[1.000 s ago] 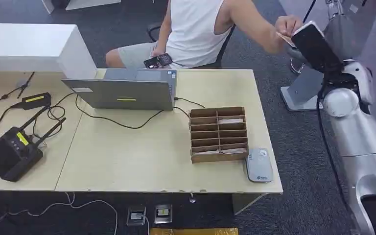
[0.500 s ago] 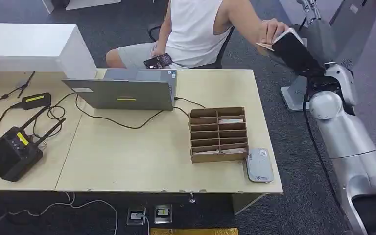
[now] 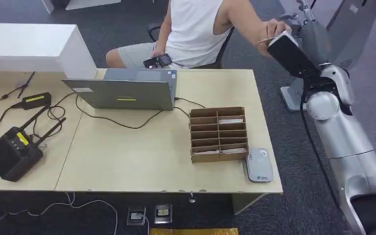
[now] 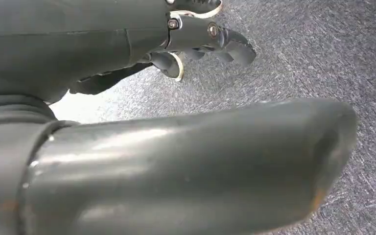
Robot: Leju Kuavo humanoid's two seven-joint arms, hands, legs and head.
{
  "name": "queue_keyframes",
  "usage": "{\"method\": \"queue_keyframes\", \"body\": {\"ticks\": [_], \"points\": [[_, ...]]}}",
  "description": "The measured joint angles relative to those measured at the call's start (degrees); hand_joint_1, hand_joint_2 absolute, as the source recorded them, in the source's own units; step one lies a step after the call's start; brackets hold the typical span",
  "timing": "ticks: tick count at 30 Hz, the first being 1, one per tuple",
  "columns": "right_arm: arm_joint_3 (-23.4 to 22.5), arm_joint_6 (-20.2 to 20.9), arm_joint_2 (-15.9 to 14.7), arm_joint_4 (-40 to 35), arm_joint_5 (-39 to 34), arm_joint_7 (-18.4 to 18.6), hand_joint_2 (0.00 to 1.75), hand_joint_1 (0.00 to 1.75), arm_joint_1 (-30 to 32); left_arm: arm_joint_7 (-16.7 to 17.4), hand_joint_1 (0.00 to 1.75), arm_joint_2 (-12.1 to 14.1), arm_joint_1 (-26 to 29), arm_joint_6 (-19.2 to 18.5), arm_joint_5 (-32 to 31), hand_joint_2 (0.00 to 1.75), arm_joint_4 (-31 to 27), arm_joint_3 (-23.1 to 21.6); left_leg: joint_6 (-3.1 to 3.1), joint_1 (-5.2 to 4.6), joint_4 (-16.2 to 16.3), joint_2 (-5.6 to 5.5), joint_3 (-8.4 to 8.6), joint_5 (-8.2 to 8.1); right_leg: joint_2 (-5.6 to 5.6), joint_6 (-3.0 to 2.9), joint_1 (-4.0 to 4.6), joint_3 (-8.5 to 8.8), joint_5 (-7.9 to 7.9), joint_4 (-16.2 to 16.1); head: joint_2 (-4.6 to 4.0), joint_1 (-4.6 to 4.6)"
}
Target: Pass the card to the sensor for recognition and then transmit it.
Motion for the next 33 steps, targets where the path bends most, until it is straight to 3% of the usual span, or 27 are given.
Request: {"method": "queue_keyframes", "body": {"ticks": [21, 27, 33], "points": [[-0.1, 4.6, 0.0, -0.6, 1.2, 0.3, 1.75, 1.75, 1.0, 0.0, 0.00, 0.0, 0.3, -0.1, -0.5, 0.00, 0.0, 0.0, 0.00, 0.00, 0.0, 0.05, 0.04, 0.00, 0.05, 0.00, 0.00, -0.01, 0.00, 0.0, 0.00, 0.00], [-0.9, 8.6, -0.8, -1.3, -0.2, 1.5, 1.75, 1.75, 3.5, 0.0, 0.00, 0.0, 0.4, 0.0, -0.5, 0.00, 0.0, 0.0, 0.00, 0.00, 0.0, 0.06, 0.05, 0.00, 0.05, 0.00, 0.00, 0.00, 0.00, 0.0, 0.00, 0.00], [-3.3, 15.3, -3.2, -1.9, -5.1, 0.0, 1.75, 1.75, 7.6, 0.0, 0.00, 0.0, 0.7, 0.2, -0.3, 0.00, 0.0, 0.0, 0.01, 0.00, 0.0, 0.06, 0.05, -0.01, 0.07, 0.00, 0.00, 0.00, 0.00, -0.1, 0.00, 0.02]]}}
